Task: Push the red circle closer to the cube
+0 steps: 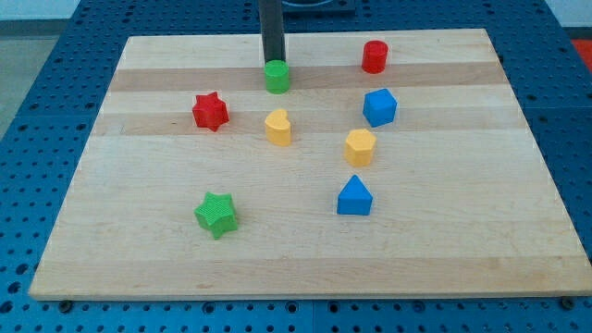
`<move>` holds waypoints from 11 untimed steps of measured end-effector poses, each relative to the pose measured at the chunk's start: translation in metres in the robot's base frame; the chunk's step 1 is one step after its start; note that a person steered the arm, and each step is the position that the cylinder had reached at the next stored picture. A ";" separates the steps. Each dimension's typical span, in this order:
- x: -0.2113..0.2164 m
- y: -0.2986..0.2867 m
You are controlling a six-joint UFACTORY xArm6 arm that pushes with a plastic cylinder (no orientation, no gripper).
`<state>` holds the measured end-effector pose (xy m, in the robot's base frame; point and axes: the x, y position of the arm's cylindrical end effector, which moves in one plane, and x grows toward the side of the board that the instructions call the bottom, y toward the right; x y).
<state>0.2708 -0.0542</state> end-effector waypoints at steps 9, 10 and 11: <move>-0.043 0.207; -0.040 0.204; -0.029 0.193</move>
